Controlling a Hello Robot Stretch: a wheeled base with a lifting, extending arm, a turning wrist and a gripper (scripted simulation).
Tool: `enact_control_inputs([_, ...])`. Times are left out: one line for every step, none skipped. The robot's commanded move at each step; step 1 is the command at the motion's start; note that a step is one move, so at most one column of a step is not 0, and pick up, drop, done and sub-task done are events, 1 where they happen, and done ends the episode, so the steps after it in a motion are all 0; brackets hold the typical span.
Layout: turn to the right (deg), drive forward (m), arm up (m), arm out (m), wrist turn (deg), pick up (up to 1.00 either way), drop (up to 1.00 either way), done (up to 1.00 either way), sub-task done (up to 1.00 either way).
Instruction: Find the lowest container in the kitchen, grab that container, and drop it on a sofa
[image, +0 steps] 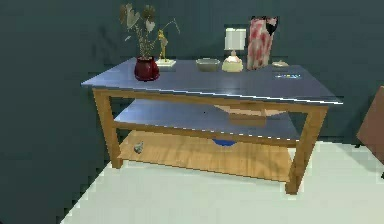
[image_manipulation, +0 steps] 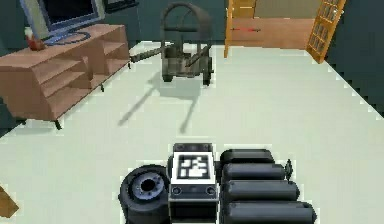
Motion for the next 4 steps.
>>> enact_control_inputs([0.0,0.55,0.00,0.00,0.0,0.00,0.00,0.00,0.00])
enact_control_inputs([-33.0,0.00,0.00,0.00,0.0,0.00,0.00,0.00,0.00])
enact_control_inputs([0.0,0.20,0.00,0.00,0.0,0.00,0.00,0.00,0.00])
enact_control_inputs([-39.0,0.00,0.00,0.00,0.0,0.00,0.00,0.00,0.00])
